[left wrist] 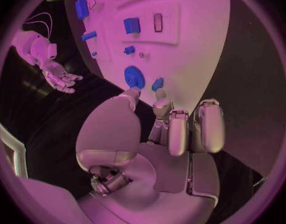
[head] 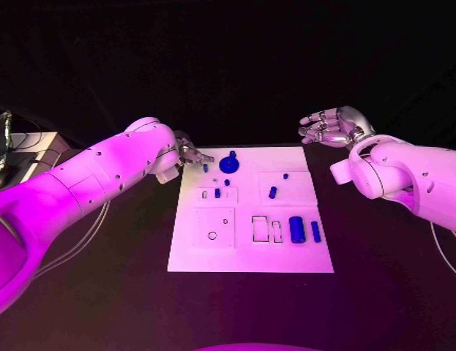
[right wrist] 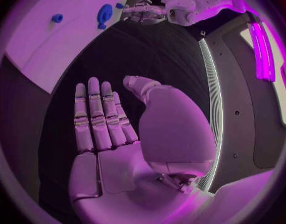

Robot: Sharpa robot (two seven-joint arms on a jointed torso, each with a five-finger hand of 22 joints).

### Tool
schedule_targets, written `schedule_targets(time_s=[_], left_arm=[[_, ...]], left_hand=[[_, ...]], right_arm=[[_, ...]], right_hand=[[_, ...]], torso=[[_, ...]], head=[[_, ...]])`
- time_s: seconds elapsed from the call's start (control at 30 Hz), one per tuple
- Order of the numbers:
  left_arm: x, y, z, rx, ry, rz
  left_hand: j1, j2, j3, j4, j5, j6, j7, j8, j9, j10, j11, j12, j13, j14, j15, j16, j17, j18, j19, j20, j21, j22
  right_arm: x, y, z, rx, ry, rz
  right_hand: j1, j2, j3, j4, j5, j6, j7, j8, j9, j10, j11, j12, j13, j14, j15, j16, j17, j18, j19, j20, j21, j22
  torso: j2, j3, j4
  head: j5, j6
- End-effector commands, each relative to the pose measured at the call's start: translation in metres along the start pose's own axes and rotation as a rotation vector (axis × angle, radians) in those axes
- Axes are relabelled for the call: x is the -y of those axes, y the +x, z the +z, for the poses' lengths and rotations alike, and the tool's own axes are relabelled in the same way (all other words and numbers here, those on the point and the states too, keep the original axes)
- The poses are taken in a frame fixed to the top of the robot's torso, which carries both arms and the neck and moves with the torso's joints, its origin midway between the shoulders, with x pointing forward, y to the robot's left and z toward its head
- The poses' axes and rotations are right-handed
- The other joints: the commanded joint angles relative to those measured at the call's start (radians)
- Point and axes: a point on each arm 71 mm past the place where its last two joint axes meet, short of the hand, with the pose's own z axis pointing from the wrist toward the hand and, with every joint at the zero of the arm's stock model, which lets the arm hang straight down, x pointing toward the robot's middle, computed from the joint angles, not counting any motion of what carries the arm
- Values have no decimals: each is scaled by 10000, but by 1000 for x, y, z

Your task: Assemble the parts on the task board

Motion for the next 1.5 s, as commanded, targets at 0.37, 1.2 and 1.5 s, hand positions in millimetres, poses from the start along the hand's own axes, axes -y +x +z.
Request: schedule_targets(time_s=[0.37, 1.2, 1.5], left_arm=[[2, 1, 2, -22, 125, 29], [2, 5, 2, -335, 133, -81], [3, 7, 3, -501, 151, -35]], left_hand=[[262, 49, 350, 3, 60, -116, 8, 120, 21, -5, -108, 49, -10, 880, -90, 72, 2128, 73, 48, -48, 43, 23], [503, -383, 3338, -51, 38, -201, -71, 439, 6, -42, -184, 39, -126, 901, -157, 105, 2193, 67, 62, -112, 40, 82], [637, -657, 4100, -141, 14, -225, -89, 555, 49, -38, -200, 50, -139, 904, -171, 111, 2205, 64, 67, -124, 40, 105]], right_arm=[[-6, -3, 0, 68, -332, -69], [-7, -4, 1, 79, -315, -94], [-7, -4, 1, 75, -313, -94]], right_hand=[[-91, 13, 6, -44, 56, -22, 120, -67, -14, -5, 25, -55, -10, -87, -12, -51, -17, 149, -52, 8, -43, -16], [-91, 13, 6, -44, 56, -22, 120, -67, -14, -5, 25, -55, -10, -87, -12, -51, -17, 149, -52, 8, -43, -16], [-91, 13, 6, -44, 56, -22, 120, -67, -14, -5, 25, -55, -10, -87, -12, -51, -17, 149, -52, 8, -43, -16]], torso=[[132, -32, -19], [133, -27, -15], [138, -23, -10]], head=[[28, 12], [10, -74], [24, -80]])
